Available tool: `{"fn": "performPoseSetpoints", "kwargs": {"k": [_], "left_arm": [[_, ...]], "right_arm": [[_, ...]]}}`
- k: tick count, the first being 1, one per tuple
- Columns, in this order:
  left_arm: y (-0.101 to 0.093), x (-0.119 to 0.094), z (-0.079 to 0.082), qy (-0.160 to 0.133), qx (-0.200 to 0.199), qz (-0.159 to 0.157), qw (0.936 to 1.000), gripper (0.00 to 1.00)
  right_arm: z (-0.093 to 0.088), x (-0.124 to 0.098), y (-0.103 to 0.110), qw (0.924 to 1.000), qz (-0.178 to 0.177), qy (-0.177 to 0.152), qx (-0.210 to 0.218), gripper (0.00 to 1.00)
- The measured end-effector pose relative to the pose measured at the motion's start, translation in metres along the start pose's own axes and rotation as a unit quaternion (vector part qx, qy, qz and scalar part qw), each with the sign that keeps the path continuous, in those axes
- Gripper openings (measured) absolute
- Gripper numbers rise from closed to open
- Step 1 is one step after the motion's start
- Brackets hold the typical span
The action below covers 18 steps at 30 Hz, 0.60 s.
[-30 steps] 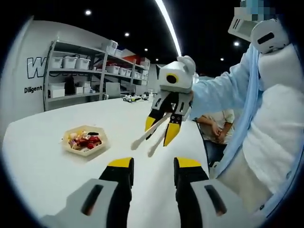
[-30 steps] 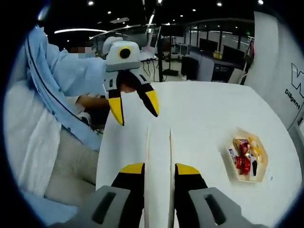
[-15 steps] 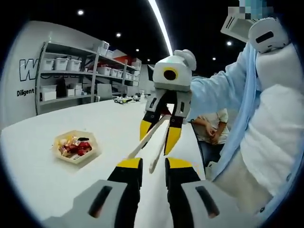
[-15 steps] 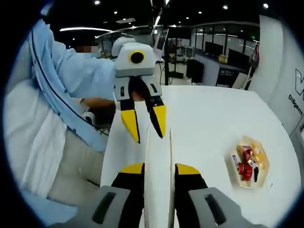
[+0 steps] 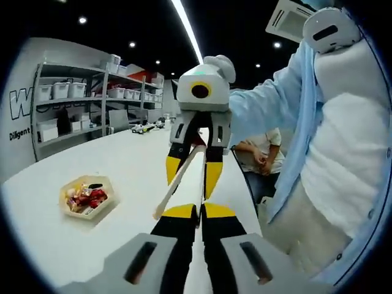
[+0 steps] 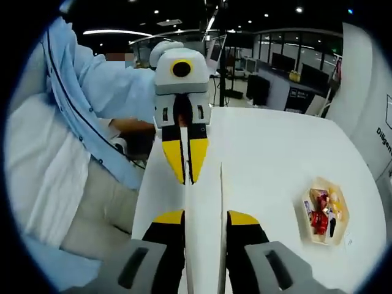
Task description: Place the target food into the container with the food tongs after gripping and lifting it, then release it inside without dropping or visibly crushing the food.
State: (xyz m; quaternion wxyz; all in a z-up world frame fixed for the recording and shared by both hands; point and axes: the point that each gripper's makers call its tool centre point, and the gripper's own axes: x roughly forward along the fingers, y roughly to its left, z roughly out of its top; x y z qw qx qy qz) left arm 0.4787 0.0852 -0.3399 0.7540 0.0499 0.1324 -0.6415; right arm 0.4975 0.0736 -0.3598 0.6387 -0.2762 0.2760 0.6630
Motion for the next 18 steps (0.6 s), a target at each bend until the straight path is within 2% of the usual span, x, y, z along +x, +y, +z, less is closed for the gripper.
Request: {"fn": "performPoseSetpoints", "kwargs": {"k": [6, 12, 18], "left_arm": [[-0.0056, 0.0005, 0.0008, 0.006, 0.011, -0.019, 0.9997, 0.0], [-0.0069, -0.0007, 0.0038, 0.004, 0.016, -0.023, 0.9996, 0.0], [-0.0062, -0.0013, 0.0018, 0.012, 0.018, -0.02, 0.9996, 0.0]], "right_arm": [[-0.0017, -0.0009, 0.0021, 0.9999, 0.004, -0.005, -0.012, 0.18], [0.0007, -0.0026, 0.0024, 0.9996, 0.001, -0.018, -0.022, 0.18], [-0.0058, -0.0027, -0.0006, 0.9996, -0.003, -0.014, -0.022, 0.19]]}}
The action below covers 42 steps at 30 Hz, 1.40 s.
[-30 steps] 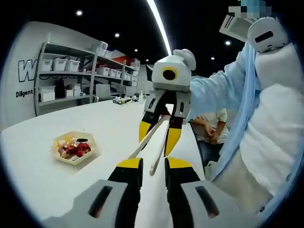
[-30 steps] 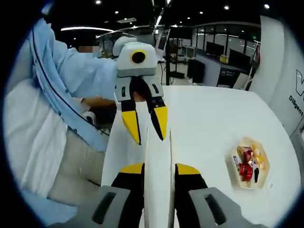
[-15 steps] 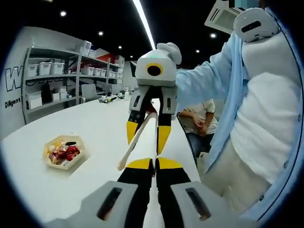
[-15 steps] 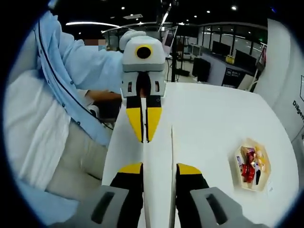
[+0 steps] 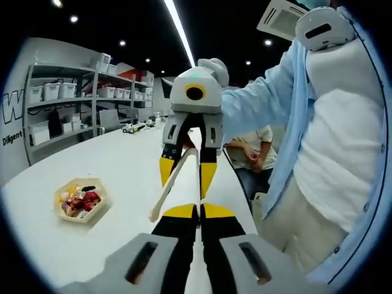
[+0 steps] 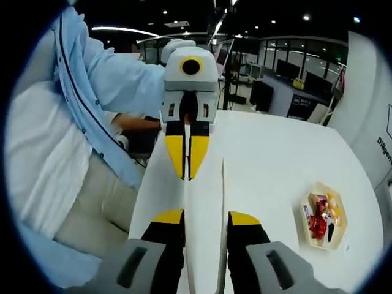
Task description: Place the target food into the container with the food tongs after gripping and lifting it, then release it inside without dropping or visibly crushing the food.
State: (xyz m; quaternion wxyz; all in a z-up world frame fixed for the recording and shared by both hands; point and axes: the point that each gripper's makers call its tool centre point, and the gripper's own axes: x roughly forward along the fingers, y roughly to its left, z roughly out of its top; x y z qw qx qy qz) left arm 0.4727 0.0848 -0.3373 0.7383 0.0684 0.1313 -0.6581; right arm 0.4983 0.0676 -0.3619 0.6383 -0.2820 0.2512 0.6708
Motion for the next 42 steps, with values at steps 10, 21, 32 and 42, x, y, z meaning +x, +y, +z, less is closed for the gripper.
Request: {"fn": "performPoseSetpoints", "kwargs": {"k": [10, 21, 32, 42], "left_arm": [[0.005, -0.003, -0.008, 0.015, -0.001, 0.003, 0.9999, 0.0], [0.014, 0.002, -0.02, 0.035, -0.001, 0.005, 0.9994, 0.0], [0.026, 0.008, -0.03, 0.05, 0.006, 0.019, 0.9985, 0.0], [0.028, 0.01, -0.031, 0.06, 0.016, 0.017, 0.9979, 0.0]], "right_arm": [[-0.021, -0.013, -0.01, 0.9995, -0.023, 0.012, 0.019, 0.22], [-0.037, -0.029, -0.017, 0.9982, -0.046, 0.017, 0.034, 0.2], [-0.042, -0.024, -0.02, 0.9977, -0.052, 0.029, 0.032, 0.15], [-0.043, -0.015, -0.027, 0.9977, -0.051, 0.041, 0.017, 0.11]]}}
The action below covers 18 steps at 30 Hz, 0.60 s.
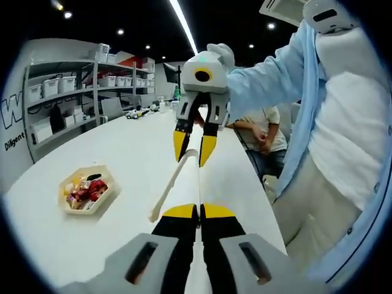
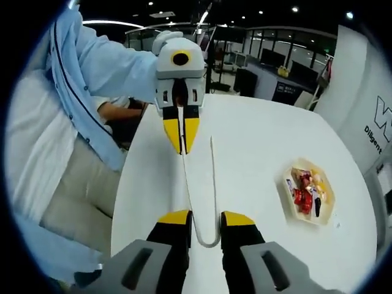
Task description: Place the target food into the container with the food tongs after gripping and lifting it, then release it inside without dropping or visibly crushing the food.
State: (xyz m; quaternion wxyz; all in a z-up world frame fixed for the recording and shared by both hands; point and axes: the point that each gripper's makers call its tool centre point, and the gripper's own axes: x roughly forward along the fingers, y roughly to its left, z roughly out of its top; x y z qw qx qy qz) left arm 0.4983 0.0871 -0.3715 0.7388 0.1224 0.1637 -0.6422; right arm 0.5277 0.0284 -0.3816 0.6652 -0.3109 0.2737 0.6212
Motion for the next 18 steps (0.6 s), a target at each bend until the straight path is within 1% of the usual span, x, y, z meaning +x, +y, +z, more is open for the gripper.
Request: {"fn": "performPoseSetpoints", "kwargs": {"k": [5, 8, 13, 15, 18], "left_arm": [[0.006, -0.001, -0.002, 0.006, 0.0, 0.006, 1.0, 0.0], [0.009, -0.002, -0.001, 0.002, -0.002, 0.012, 0.9999, 0.01], [0.017, -0.004, -0.003, -0.009, -0.008, 0.028, 0.9995, 0.02], [0.018, -0.005, -0.003, -0.015, -0.025, 0.029, 0.9991, 0.03], [0.026, -0.007, -0.005, -0.022, -0.046, 0.047, 0.9976, 0.11]], "right_arm": [[0.001, 0.004, -0.004, 0.9999, -0.003, 0.006, -0.008, 0.1], [0.002, 0.004, -0.006, 1.0, -0.003, 0.006, -0.006, 0.09], [0.004, 0.003, -0.008, 0.9998, -0.006, 0.0, -0.019, 0.08], [0.004, 0.003, -0.009, 0.9997, -0.006, -0.001, -0.022, 0.08], [0.001, 0.004, -0.012, 0.9996, -0.009, 0.003, -0.025, 0.08]]}}
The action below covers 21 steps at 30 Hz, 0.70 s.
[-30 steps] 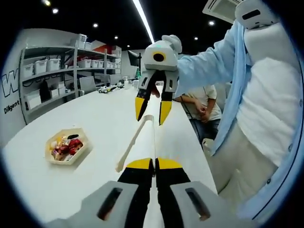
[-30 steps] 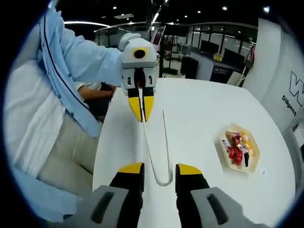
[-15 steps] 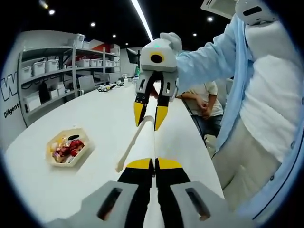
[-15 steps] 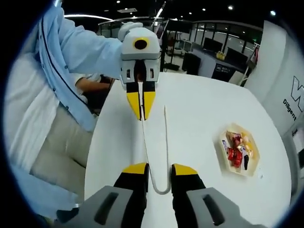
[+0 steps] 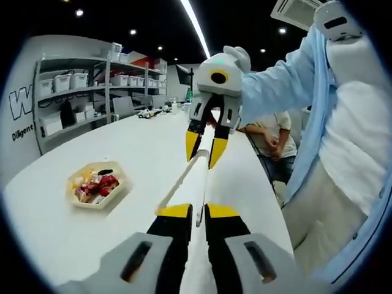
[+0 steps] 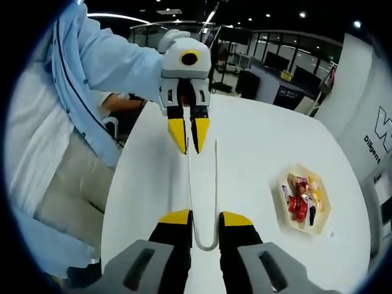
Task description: Place the target food into the container with the food tongs after gripping and lifting it, then release it inside without dropping or visibly crushing the food.
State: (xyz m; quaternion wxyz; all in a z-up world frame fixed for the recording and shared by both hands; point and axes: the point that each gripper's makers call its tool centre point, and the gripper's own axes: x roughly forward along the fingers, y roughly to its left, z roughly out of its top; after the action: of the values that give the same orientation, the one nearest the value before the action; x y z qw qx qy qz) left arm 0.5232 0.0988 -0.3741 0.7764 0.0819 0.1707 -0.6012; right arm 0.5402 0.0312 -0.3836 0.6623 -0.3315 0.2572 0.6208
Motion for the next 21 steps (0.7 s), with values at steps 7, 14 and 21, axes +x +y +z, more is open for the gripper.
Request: {"fn": "performPoseSetpoints", "kwargs": {"k": [7, 14, 21], "left_arm": [[0.011, 0.0, -0.001, -0.007, -0.014, 0.015, 0.9998, 0.12], [0.014, -0.009, -0.002, -0.014, -0.029, 0.028, 0.9991, 0.15], [0.003, -0.027, 0.001, -0.022, -0.027, 0.046, 0.9983, 0.16]], "right_arm": [[-0.006, 0.002, -0.009, 1.0, -0.003, -0.002, -0.002, 0.08], [-0.019, 0.012, -0.022, 1.0, -0.001, 0.004, 0.002, 0.08], [-0.029, 0.028, -0.039, 0.9999, 0.002, 0.01, 0.003, 0.08]]}}
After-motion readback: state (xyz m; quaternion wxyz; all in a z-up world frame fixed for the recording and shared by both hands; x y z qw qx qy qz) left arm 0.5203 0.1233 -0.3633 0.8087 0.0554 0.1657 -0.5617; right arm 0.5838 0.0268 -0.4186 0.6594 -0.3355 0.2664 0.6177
